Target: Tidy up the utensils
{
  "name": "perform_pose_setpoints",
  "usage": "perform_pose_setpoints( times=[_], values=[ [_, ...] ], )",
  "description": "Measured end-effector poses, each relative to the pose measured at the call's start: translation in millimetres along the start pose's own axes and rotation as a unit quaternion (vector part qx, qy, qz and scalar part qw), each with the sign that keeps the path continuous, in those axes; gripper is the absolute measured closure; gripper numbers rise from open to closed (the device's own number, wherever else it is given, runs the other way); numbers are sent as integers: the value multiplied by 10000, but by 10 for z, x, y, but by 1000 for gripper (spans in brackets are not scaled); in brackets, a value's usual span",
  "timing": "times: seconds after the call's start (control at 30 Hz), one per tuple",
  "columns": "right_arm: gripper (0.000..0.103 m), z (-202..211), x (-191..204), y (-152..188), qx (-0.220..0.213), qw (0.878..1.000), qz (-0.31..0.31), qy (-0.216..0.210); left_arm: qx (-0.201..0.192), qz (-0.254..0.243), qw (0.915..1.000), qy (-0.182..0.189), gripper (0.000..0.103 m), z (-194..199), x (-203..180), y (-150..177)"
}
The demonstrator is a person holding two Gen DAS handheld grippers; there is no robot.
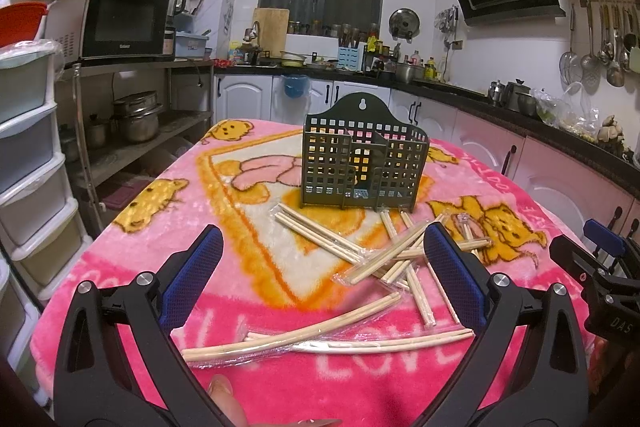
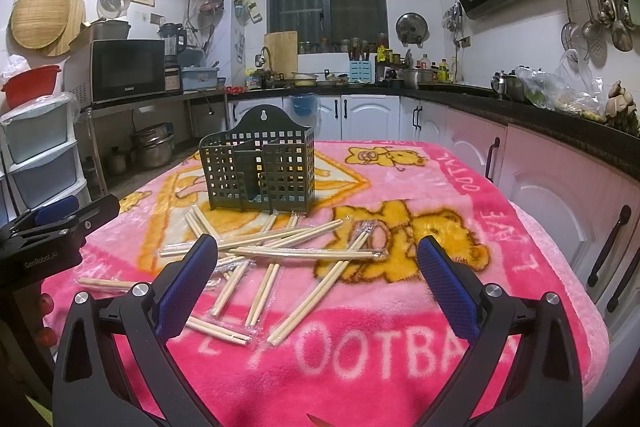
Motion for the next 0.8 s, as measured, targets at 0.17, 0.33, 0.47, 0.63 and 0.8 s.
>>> perform_pose_setpoints(
  times=[0.17, 0.33, 0.47, 0.63, 0.8],
  values=[
    [6, -1, -2, 1, -5, 10000, 0, 6, 0, 3, 10000, -3, 10, 1, 0, 0],
    [6, -5, -3, 4, -5, 10000, -7, 0, -5, -6, 10000, 0, 10, -1, 1, 2],
    [6, -7, -4, 5, -9, 10000, -6, -1, 6, -2, 10000, -2, 10, -4, 3, 3],
    [6, -11, -8, 8, -2, 10000, -11, -4, 13, -12, 10000, -5, 10, -8, 3, 8],
    [6, -12, -27, 11, 11, 10000, -10, -11, 24, -1, 10000, -20, 10, 4, -4, 3]
  ],
)
Point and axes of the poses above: each gripper's, at about its wrist camera, not at the fingertips, and z roughly against the way its jaws point, x to its left, y to its underside, the point moved 6 cm from there along -z, roughly the way its jaws point, and after that the axes turned 15 degrees about -x, right-handed, at the moved point
